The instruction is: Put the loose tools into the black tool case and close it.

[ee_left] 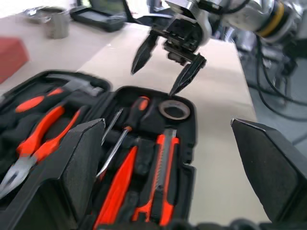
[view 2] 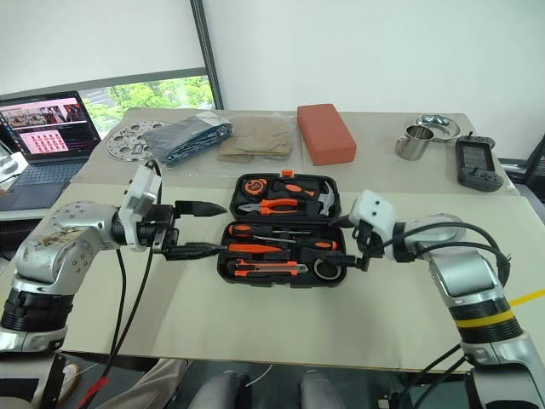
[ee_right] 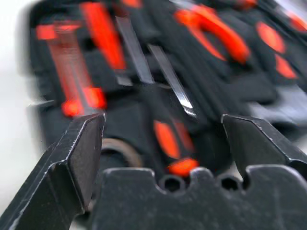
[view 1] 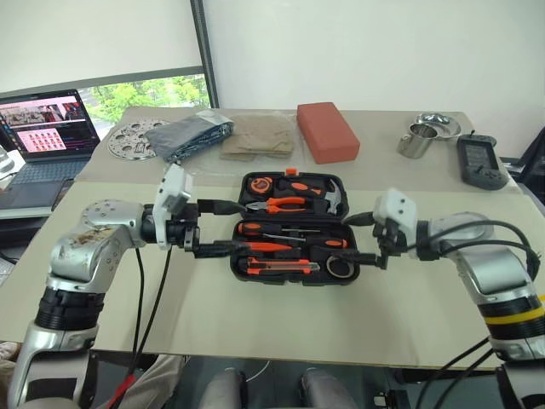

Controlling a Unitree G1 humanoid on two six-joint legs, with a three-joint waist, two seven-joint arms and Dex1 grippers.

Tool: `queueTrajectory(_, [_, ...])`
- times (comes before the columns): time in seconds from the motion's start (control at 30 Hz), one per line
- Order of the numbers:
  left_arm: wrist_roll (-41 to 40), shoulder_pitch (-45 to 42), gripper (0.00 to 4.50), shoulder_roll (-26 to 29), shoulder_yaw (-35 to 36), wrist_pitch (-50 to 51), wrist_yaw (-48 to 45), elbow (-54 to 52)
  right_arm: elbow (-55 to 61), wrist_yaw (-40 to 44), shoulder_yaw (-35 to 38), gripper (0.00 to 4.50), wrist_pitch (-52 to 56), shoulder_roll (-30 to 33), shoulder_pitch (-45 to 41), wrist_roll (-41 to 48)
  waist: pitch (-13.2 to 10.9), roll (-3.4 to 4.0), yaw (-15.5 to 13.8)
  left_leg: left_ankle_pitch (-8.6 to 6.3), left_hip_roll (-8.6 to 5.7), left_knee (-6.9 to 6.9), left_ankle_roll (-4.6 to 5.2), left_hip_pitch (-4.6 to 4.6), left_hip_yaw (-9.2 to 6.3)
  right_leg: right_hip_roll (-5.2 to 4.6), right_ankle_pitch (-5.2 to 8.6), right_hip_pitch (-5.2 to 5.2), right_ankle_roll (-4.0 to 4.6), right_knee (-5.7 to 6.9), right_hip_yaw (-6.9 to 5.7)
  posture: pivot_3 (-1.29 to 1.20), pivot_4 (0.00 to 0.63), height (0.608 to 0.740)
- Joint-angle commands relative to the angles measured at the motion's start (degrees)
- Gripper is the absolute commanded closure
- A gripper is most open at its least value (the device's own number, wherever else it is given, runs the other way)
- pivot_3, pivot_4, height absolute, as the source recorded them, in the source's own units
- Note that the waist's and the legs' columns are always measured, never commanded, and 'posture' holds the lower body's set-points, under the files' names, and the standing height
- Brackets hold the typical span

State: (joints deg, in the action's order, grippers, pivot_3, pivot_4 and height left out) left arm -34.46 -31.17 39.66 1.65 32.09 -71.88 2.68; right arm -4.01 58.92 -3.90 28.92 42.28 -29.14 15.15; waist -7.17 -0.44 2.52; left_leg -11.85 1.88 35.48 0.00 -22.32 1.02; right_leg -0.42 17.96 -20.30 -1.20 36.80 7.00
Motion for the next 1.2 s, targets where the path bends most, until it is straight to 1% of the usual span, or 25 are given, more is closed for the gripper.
queueTrajectory(0.03, [0.23, -4.56, 0.0, -2.05, 2.73, 0.62, 3.27, 8.3, -6.64, -3.37, 3.57, 0.01, 4.63, -2.19, -5.13, 1.85, 0.0, 0.0, -0.03, 0.0, -0.01, 0.0, 0.0, -0.02, 0.0, 0.0, -0.01, -0.02, 0.01, 0.01, 0.01, 0.0, 0.15, 0.74])
queueTrajectory(0.07, [0.15, -6.29, 0.0, -2.89, 3.17, 1.97, 4.48, 11.7, -9.39, -4.73, 4.12, 0.01, 5.81, -3.17, -6.91, 1.85, -0.01, -0.01, -0.01, 0.0, -0.02, 0.0, 0.0, -0.02, 0.0, 0.0, -0.01, -0.02, 0.02, 0.01, 0.0, 0.0, 0.15, 0.74])
queueTrajectory(0.17, [3.05, -16.36, 0.0, -6.95, 5.15, 4.73, 14.29, 31.33, -23.89, -9.29, 6.7, 0.01, 15.04, -6.77, -16.54, 2.83, -0.02, -0.02, -0.01, 0.01, -0.08, 0.0, -0.01, 0.0, 0.0, 0.0, -0.02, -0.02, 0.03, 0.07, -0.01, 0.0, 0.15, 0.74])
queueTrajectory(0.23, [2.97, -20.57, 0.0, -8.03, 6.27, 6.37, 14.55, 39.0, -31.16, -9.54, 8.32, 0.01, 17.56, -7.96, -21.13, 3.97, -0.02, -0.02, 0.11, 0.05, -0.14, 0.01, 0.04, 0.01, -0.03, 0.0, -0.04, -0.05, 0.03, 0.09, -0.02, 0.0, 0.15, 0.74])
queueTrajectory(0.37, [4.86, -27.32, 0.0, -9.11, 6.65, 9.4, 13.97, 52.45, -45.05, -10.73, 10.69, 0.01, 18.17, -9.22, -29.04, 3.68, 0.0, 0.01, 0.13, 0.04, -0.17, -0.38, 0.05, -0.03, -0.01, -0.01, -0.04, -0.2, 0.03, 0.06, -0.05, 0.0, 0.15, 0.74])
queueTrajectory(0.47, [5.69, -30.89, 0.0, -9.3, 7.83, 12.53, 13.21, 60.2, -53.5, -11.27, 11.38, 0.01, 17.45, -9.91, -32.91, 2.83, 0.02, 0.04, 0.1, 0.05, -0.16, -0.58, 0.05, -0.26, 0.0, 0.01, -0.06, -0.5, 0.06, 0.29, -0.19, 0.0, 0.15, 0.74])
queueTrajectory(0.57, [5.87, -33.01, 0.0, -9.37, 10.2, 13.67, 15.01, 65.76, -59.19, -10.61, 11.93, 0.01, 16.19, -10.64, -35.14, 2.55, 0.03, 0.06, 0.07, 0.05, -0.14, -0.58, 0.05, -0.63, 0.02, 0.0, -0.07, -0.87, 0.08, 0.39, -0.32, 0.0, 0.15, 0.74])
queueTrajectory(0.63, [6.07, -33.83, 0.0, -9.44, 11.63, 13.9, 15.91, 68.02, -61.62, -10.5, 12.34, 0.01, 14.96, -11.06, -36.04, 2.11, 0.03, 0.06, 0.03, 0.05, -0.12, -0.58, 0.04, -0.67, 0.01, -0.01, -0.08, -0.91, 0.09, 0.42, -0.39, 0.0, 0.15, 0.74])
queueTrajectory(0.7, [6.48, -34.52, 0.0, -9.69, 12.45, 14.57, 14.9, 68.87, -63.05, -10.23, 12.33, 0.56, 13.94, -11.41, -36.48, 1.3, 0.04, 0.06, 0.0, 0.06, -0.13, -0.59, 0.04, -0.67, -0.02, -0.04, -0.08, -0.91, 0.09, 0.42, -0.41, 0.0, 0.15, 0.74])
queueTrajectory(0.73, [6.7, -34.74, 0.0, -9.79, 12.74, 14.75, 14.53, 69.08, -63.54, -10.16, 12.38, 0.73, 13.61, -11.5, -36.64, 1.07, 0.03, 0.06, 0.01, 0.06, -0.13, -0.58, 0.03, -0.67, -0.02, -0.05, -0.08, -0.91, 0.09, 0.42, -0.41, 0.0, 0.15, 0.74])
queueTrajectory(0.77, [6.78, -34.95, 0.0, -9.94, 13.2, 14.89, 14.5, 69.44, -63.89, -9.73, 12.57, 1.07, 13.53, -11.57, -36.81, 1.09, 0.03, 0.07, 0.04, 0.07, -0.14, -0.58, 0.01, -0.67, -0.03, -0.05, -0.08, -0.91, 0.09, 0.42, -0.41, 0.0, 0.15, 0.74])
queueTrajectory(0.83, [7.25, -35.24, 0.0, -10.04, 13.65, 15.12, 13.65, 70.03, -64.34, -9.16, 12.84, 1.87, 13.47, -11.58, -37.03, 1.04, 0.03, 0.06, 0.06, 0.08, -0.14, -0.58, -0.01, -0.66, -0.08, -0.05, -0.08, -0.9, 0.09, 0.41, -0.42, 0.0, 0.15, 0.74])
queueTrajectory(0.87, [7.61, -35.36, 0.0, -10.14, 13.72, 15.1, 13.3, 70.28, -64.47, -8.82, 12.88, 2.15, 13.33, -11.55, -37.03, 0.9, 0.04, 0.07, 0.09, 0.09, -0.15, -0.58, -0.01, -0.66, -0.09, -0.05, -0.08, -0.9, 0.09, 0.41, -0.43, 0.0, 0.15, 0.74])
queueTrajectory(0.9, [8.1, -35.44, 0.0, -10.23, 13.83, 15.11, 13.31, 70.57, -64.5, -8.46, 12.82, 2.56, 13.17, -11.52, -36.98, 0.7, 0.03, 0.07, 0.12, 0.1, -0.15, -0.58, -0.03, -0.63, -0.07, -0.05, -0.08, -0.89, 0.09, 0.41, -0.43, 0.0, 0.15, 0.74])
queueTrajectory(0.93, [8.64, -35.47, 0.0, -10.36, 13.75, 15.02, 13.27, 70.81, -64.52, -8.06, 12.8, 2.85, 13.08, -11.5, -36.96, 0.59, 0.03, 0.07, 0.17, 0.11, -0.15, -0.58, -0.06, -0.62, -0.07, -0.05, -0.08, -0.88, 0.08, 0.42, -0.44, 0.0, 0.15, 0.74])
queueTrajectory(0.97, [9.22, -35.43, 0.0, -10.48, 13.58, 14.85, 13.13, 70.99, -64.51, -7.62, 12.81, 3.31, 13.0, -11.5, -36.95, 0.53, 0.03, 0.07, 0.22, 0.13, -0.14, -0.57, -0.09, -0.61, -0.06, -0.04, -0.08, -0.88, 0.08, 0.42, -0.45, 0.0, 0.15, 0.74])
queueTrajectory(1.0, [9.74, -35.37, 0.0, -10.7, 13.51, 14.63, 13.44, 71.27, -64.47, -7.14, 12.73, 3.54, 12.98, -11.47, -36.99, 0.42, 0.03, 0.07, 0.25, 0.15, -0.15, -0.57, -0.12, -0.61, -0.05, -0.04, -0.08, -0.88, 0.08, 0.42, -0.45, 0.0, 0.15, 0.74])
queueTrajectory(1.07, [10.83, -35.22, 0.0, -11.11, 13.44, 14.12, 13.89, 71.65, -64.39, -6.64, 12.73, 4.24, 13.03, -11.5, -37.12, 0.14, 0.04, 0.07, 0.31, 0.17, -0.15, -0.56, -0.15, -0.6, -0.03, -0.03, -0.08, -0.88, 0.08, 0.42, -0.45, 0.0, 0.15, 0.74])
queueTrajectory(1.1, [11.32, -35.19, 0.0, -11.28, 13.49, 13.9, 14.06, 71.8, -64.37, -6.52, 12.8, 4.44, 13.07, -11.54, -37.18, -0.03, 0.04, 0.06, 0.37, 0.17, -0.15, -0.57, -0.16, -0.6, -0.02, -0.03, -0.08, -0.88, 0.08, 0.42, -0.45, 0.0, 0.15, 0.74])
queueTrajectory(1.2, [12.52, -35.14, 0.0, -11.98, 14.01, 12.8, 15.8, 72.31, -63.74, -5.1, 12.48, 4.44, 13.36, -11.71, -37.33, -0.33, 0.04, 0.07, 0.47, 0.17, -0.14, -0.58, -0.16, -0.61, -0.02, -0.02, -0.08, -0.88, 0.08, 0.49, -0.46, 0.0, 0.15, 0.74])
